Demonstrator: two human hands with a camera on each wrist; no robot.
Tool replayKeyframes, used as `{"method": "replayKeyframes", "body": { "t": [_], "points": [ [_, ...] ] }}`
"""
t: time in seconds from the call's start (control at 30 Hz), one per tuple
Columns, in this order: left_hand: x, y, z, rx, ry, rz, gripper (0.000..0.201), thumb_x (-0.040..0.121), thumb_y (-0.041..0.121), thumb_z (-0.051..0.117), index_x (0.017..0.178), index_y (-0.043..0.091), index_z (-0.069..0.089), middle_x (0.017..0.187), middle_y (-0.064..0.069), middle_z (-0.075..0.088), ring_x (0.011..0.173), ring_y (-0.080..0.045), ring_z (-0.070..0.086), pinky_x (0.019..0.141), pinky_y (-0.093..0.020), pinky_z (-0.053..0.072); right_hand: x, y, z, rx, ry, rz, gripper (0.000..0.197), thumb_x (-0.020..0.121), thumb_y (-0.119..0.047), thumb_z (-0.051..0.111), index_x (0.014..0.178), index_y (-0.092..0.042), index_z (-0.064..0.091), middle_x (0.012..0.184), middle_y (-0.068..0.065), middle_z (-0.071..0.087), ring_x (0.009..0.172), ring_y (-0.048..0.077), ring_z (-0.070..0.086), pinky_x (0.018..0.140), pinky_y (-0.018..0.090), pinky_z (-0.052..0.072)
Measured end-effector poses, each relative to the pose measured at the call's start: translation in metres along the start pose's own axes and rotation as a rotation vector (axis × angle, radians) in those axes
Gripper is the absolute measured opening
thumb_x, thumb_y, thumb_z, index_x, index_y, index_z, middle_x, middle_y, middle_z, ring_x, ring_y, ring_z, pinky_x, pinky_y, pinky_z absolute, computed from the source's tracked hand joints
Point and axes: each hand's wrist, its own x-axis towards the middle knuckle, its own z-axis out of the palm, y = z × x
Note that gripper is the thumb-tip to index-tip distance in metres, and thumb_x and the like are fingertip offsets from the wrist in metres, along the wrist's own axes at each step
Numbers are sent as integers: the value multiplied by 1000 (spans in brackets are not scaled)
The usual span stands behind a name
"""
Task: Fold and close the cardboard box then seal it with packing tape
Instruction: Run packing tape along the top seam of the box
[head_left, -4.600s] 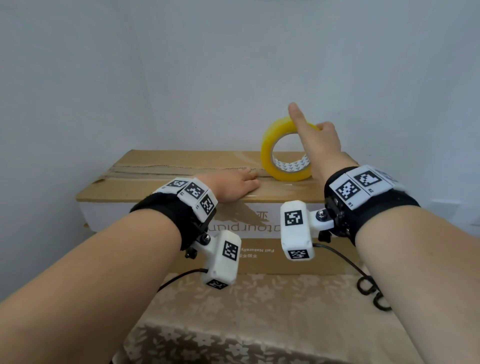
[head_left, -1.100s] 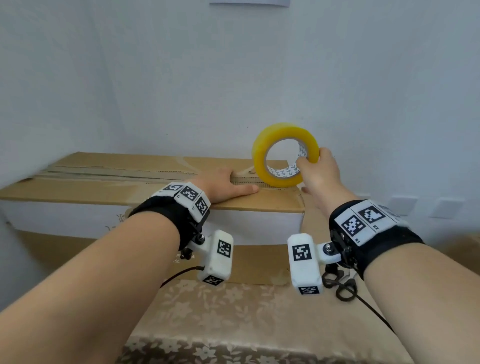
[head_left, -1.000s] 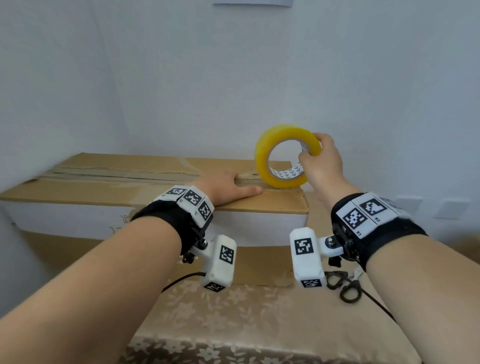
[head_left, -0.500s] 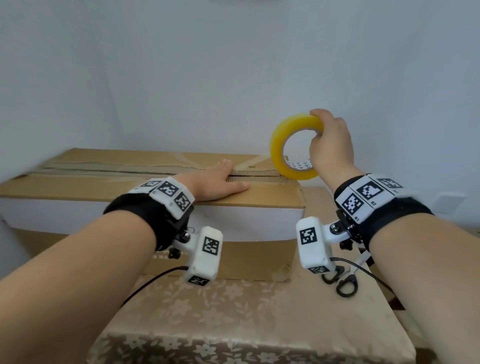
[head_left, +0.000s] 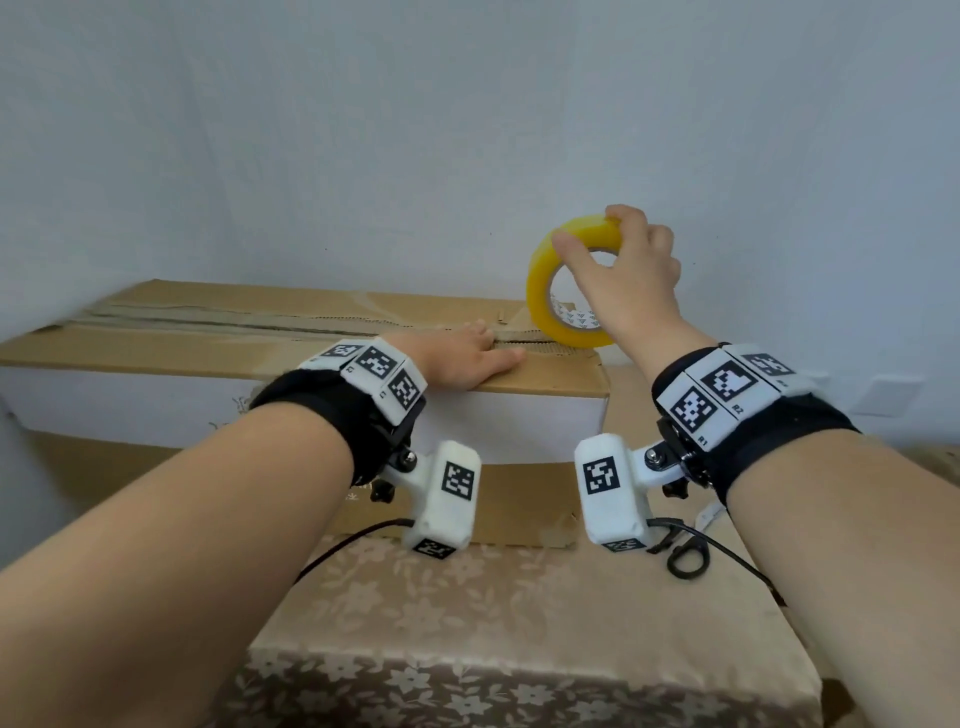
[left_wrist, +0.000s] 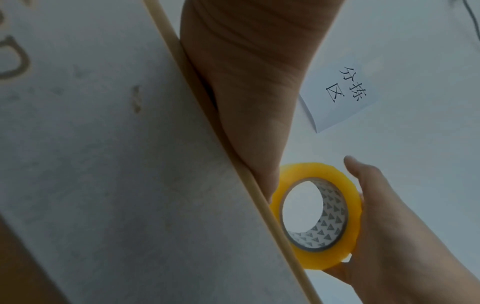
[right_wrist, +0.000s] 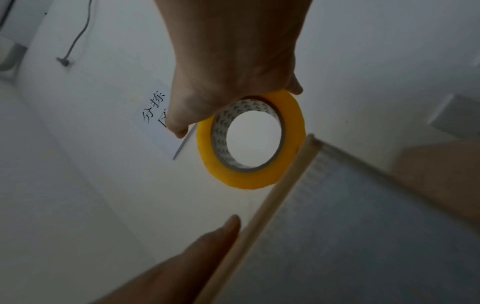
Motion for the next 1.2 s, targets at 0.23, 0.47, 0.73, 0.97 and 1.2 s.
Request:
{"method": "replayKeyframes", "body": {
  "t": [0.23, 0.47, 0.73, 0.97, 1.2],
  "points": [
    [-2, -4, 8, -11, 35, 19, 62, 99, 51, 18, 151, 20, 8, 159, -9, 3, 146, -19, 1, 116, -36, 2, -5, -13, 16, 196, 77, 333, 97, 64, -73, 66, 137, -26, 21, 132, 9, 26, 118, 36, 38, 78, 39, 36],
    [14, -11, 6, 81, -44, 61, 111, 48, 77, -1, 150, 35, 8, 160, 1, -2, 146, -18, -7, 117, -50, 0, 1, -15, 10, 152, 101, 298, 92, 61, -58, 73, 133, -27, 24, 130, 7, 27, 116, 33, 34, 79, 40, 36],
    [-2, -5, 9, -93, 100, -31, 69, 99, 52, 24, 151, 13, 0, 159, -4, 0, 146, -19, 3, 116, -33, 4, 6, -32, 4, 192, 107, 104, 88, 62, -53, 76, 132, -27, 30, 128, 4, 28, 117, 30, 35, 91, 37, 38],
    [2, -2, 8, -30, 49, -38, 75, 96, 59, 20, 151, 14, -2, 159, -5, -4, 146, -19, 0, 117, -38, 1, 5, -26, -2, 64, 92, -8, 87, 62, -49, 78, 132, -28, 31, 131, 4, 28, 121, 30, 34, 87, 34, 34],
    [10, 4, 5, 0, -9, -49, 66, 93, 64, 16, 150, 32, 3, 159, -9, -2, 147, -25, 0, 116, -45, 2, 2, 39, -33, -139, 103, 189, 89, 61, -52, 77, 133, -28, 29, 132, 6, 27, 123, 31, 29, 94, 47, 40]
  ]
}}
